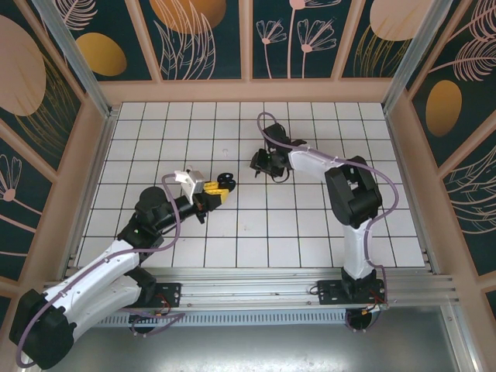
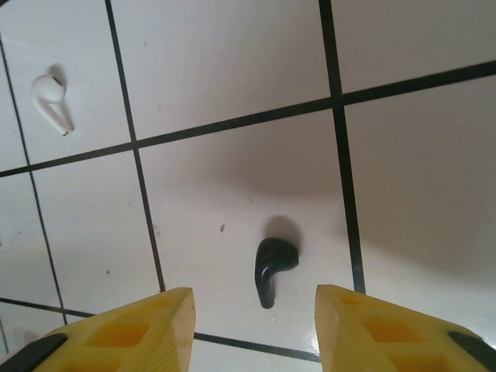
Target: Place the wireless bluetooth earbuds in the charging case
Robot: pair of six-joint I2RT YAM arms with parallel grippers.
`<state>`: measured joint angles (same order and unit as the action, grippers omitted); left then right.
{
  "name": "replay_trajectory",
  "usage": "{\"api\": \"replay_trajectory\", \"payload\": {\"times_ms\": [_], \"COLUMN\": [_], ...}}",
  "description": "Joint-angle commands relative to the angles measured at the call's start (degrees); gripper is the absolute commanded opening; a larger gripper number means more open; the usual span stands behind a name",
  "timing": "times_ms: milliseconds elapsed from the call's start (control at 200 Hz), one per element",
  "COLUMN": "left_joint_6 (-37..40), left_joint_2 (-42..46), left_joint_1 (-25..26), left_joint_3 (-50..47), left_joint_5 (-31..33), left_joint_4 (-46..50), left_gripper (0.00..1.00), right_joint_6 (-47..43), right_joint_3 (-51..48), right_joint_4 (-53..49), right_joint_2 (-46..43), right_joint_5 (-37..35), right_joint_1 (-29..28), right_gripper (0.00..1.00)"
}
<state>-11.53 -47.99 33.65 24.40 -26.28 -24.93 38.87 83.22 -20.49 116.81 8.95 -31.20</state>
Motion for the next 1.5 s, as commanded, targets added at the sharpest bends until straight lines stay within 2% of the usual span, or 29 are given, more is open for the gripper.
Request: {"api": "replay_trajectory", "payload": {"times_ms": [0, 240, 991, 1496], "left_joint_6": [1.3, 1.6, 1.6, 1.2], "left_joint_2": [0.9, 0.8, 2.4, 3.5], "left_joint_1": [-0.6, -0.6, -0.7, -0.7], "left_joint_3": [-0.1, -0.1, -0.9, -1.8], "left_joint_5": [0.5, 0.4, 0.1, 0.3], "left_joint_4": [-0.7, -0.6, -0.3, -0.3], "left_gripper": [0.0, 0.0, 0.0, 0.0], "right_joint_6": [-1.4, -1.4, -2.2, -3.2], "right_joint_3": [5.0, 10.2, 14.8, 16.9], "right_joint_4": [-6.7, -12.5, -15.2, -17.8], "right_joint_2": [2.3, 5.5, 10.8, 12.0], "right_joint_5": [-4.1, -7.2, -9.1, -10.7], "right_joint_1": [-1.8, -2.7, -3.7, -4.1], "right_gripper": [0.44, 0.44, 0.36, 0.23]}}
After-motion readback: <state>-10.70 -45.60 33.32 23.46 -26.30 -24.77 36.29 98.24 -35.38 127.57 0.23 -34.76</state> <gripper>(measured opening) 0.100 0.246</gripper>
